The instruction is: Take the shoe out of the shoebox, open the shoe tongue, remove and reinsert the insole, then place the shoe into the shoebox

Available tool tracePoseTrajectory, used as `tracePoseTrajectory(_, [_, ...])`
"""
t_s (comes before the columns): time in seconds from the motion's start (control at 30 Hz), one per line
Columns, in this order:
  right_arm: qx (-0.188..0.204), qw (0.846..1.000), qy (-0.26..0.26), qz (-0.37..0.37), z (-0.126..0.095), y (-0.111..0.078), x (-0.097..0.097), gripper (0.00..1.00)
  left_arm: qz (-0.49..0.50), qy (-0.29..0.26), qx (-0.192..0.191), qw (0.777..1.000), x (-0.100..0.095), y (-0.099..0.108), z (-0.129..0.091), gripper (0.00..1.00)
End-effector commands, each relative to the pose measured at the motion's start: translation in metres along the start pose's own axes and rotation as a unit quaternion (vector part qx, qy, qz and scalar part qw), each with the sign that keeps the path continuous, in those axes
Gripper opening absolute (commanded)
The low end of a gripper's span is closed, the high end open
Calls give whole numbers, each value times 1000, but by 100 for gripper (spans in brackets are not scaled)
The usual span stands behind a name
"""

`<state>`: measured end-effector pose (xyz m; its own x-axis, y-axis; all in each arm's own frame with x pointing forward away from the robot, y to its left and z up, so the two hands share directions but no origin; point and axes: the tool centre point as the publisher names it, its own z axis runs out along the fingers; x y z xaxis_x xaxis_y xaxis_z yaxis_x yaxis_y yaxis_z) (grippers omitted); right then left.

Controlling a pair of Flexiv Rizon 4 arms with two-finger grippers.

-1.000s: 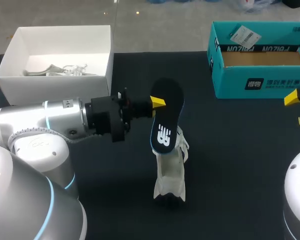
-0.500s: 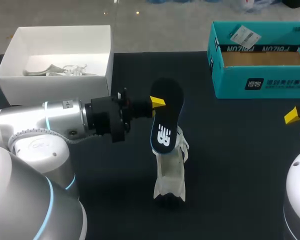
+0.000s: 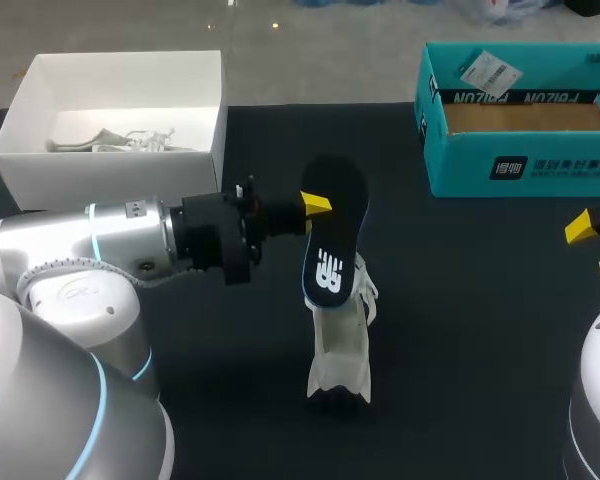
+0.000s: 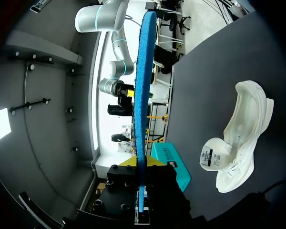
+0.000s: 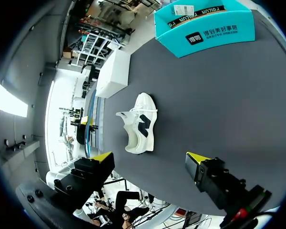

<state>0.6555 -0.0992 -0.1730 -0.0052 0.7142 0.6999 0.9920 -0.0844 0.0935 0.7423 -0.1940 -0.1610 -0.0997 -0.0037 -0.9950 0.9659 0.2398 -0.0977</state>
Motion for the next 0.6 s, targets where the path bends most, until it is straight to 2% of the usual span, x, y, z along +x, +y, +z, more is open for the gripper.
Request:
tracePoseTrajectory(0.03, [-1,1000,-1,1,0,-2,0,100,0,3,-2,1000,-1,-1,2,0])
tracePoseTrajectory(0.27, [-1,1000,-1,1,0,-2,0,100,0,3,-2,1000,-1,-1,2,0])
tracePoseTrajectory(0.43, [-1,1000,-1,1,0,-2,0,100,-113,33,22,993,16,-22,7,0])
tracePoseTrajectory(0.53, [-1,1000,-1,1,0,-2,0,100,-186,3,81,979,21,-32,6,0])
tracePoseTrajectory(0.57, [-1,1000,-1,1,0,-2,0,100,-188,12,101,977,23,-36,5,0])
tracePoseTrajectory(0.6, [-1,1000,-1,1,0,-2,0,100,-188,12,101,977,23,-36,5,0])
